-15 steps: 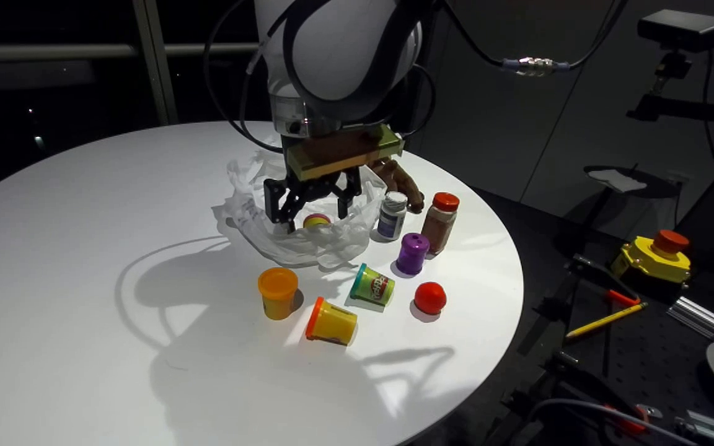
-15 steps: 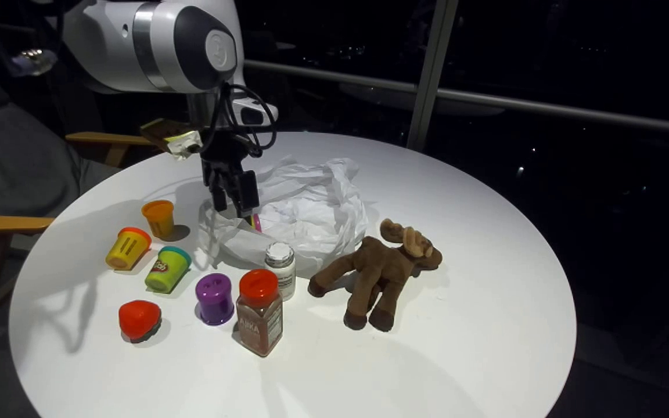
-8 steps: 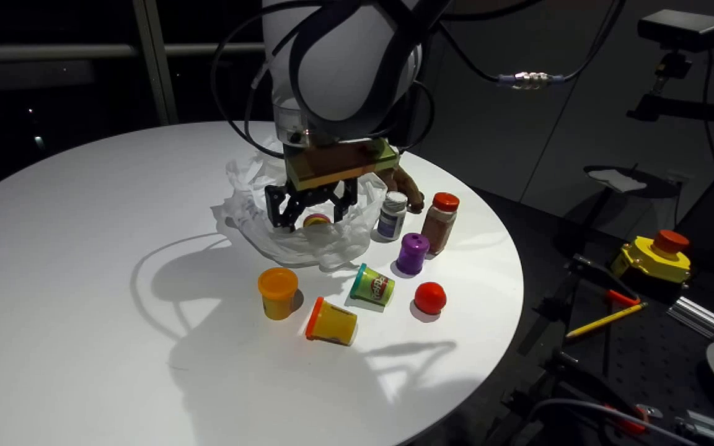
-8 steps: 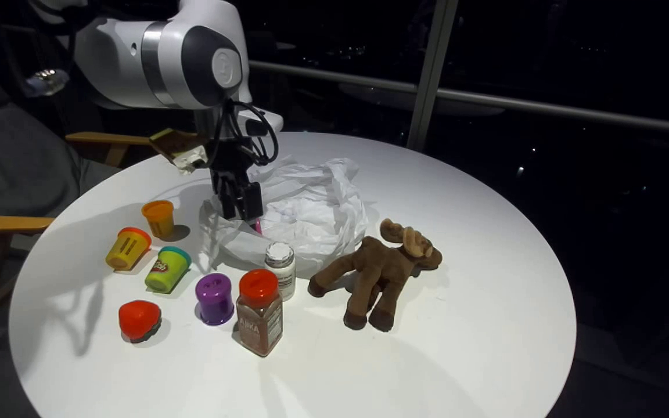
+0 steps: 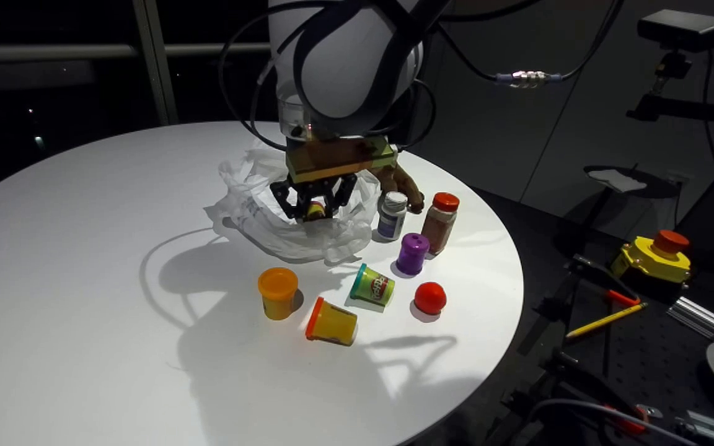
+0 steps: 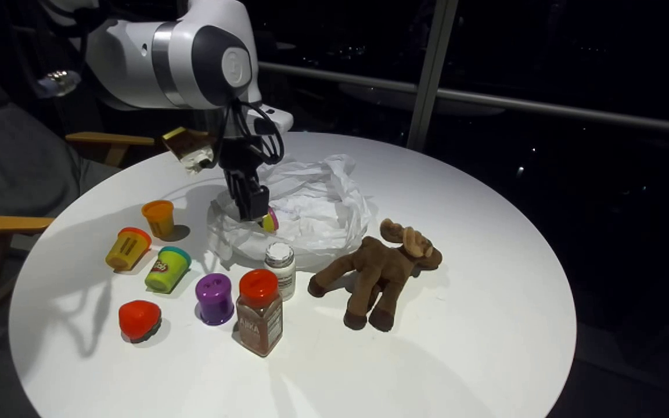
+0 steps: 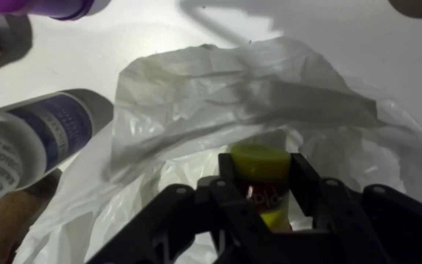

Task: Pick up all the objects from plastic bag and put it on the table.

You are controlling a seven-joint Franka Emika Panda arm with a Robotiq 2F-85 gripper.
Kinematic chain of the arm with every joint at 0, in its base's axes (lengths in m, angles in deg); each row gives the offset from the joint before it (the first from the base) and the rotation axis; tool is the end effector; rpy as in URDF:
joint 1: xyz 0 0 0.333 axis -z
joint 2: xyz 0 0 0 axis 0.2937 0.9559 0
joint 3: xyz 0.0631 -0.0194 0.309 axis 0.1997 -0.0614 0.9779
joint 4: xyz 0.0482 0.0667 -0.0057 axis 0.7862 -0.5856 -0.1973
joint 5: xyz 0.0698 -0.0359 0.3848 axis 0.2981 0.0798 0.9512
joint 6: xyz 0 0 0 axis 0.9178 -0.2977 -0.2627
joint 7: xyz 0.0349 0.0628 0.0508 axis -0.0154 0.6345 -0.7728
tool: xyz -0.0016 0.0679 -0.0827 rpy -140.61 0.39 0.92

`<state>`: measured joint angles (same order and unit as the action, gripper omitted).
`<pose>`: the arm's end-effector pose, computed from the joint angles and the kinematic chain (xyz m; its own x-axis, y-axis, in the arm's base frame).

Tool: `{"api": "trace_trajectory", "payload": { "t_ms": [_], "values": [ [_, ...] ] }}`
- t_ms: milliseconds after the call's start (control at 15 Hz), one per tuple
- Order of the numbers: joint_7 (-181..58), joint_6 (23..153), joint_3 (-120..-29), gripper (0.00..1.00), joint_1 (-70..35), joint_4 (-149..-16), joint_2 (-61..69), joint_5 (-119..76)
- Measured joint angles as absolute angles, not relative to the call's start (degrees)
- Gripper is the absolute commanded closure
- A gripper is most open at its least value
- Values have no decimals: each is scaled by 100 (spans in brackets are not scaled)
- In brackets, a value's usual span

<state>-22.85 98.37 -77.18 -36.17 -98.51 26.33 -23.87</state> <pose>0.6085 0.1402 0.1449 0.9068 -0.4183 0.0523 -0.4215 -0.8996 0.1142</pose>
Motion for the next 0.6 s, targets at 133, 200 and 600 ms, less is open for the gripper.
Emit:
{"api": "trace_trajectory", "payload": {
  "t_ms": [133, 200, 600],
  "values": [
    [-2263, 9895, -7821, 80, -3619, -9849, 2501, -2434],
    [-2262, 9906, -7873, 80, -3621, -9850, 2399, -2483],
    [-2505, 9650, -7888, 80, -3525, -10069, 1410, -2703]
  ]
}}
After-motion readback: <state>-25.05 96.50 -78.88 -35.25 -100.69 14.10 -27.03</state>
